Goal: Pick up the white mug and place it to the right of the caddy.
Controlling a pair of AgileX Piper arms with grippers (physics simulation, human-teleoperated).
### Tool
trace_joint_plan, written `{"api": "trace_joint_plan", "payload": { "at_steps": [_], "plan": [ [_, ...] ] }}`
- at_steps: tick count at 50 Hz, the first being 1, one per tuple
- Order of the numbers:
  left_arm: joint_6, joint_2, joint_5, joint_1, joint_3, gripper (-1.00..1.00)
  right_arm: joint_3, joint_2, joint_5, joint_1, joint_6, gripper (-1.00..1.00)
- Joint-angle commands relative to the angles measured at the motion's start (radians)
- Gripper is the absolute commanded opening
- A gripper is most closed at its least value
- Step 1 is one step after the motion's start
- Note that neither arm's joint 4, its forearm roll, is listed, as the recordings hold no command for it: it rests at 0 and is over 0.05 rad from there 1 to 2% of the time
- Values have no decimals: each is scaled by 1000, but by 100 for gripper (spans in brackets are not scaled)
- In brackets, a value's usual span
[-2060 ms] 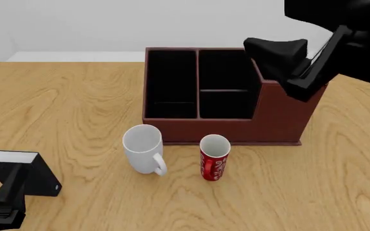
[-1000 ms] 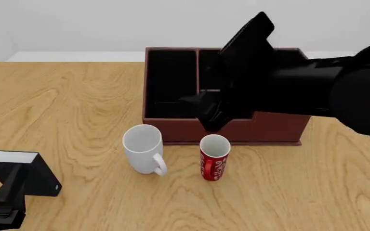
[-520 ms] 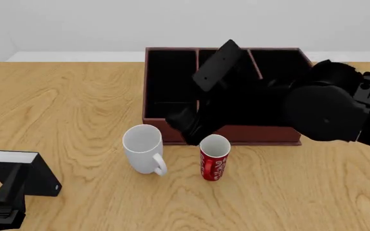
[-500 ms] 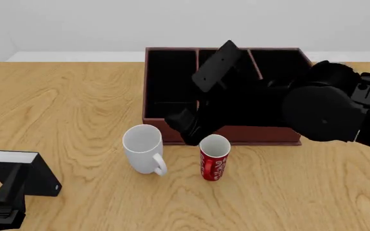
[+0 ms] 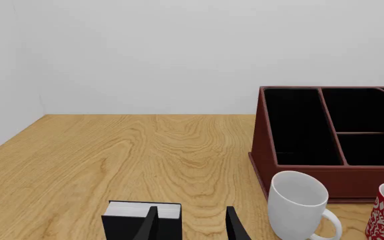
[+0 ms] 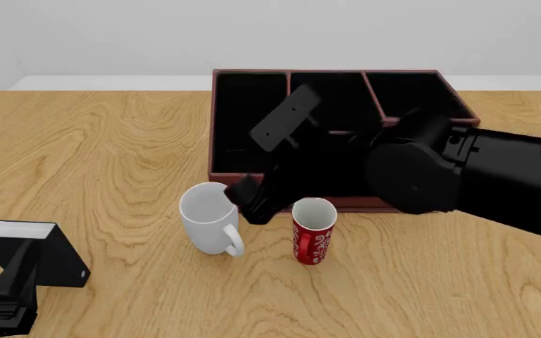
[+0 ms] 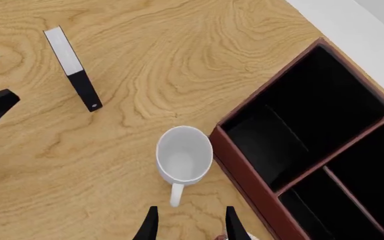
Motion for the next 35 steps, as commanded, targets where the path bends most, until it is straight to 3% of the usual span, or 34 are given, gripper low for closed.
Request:
{"api": "trace_joint_plan", "payload": {
  "at_steps": [1, 35],
  "plan": [
    [0, 0, 0, 0, 0, 100, -6, 54, -16, 15, 27, 100],
    [0, 0, 0, 0, 0, 100, 10, 204, -83, 26, 89, 100]
  ]
}}
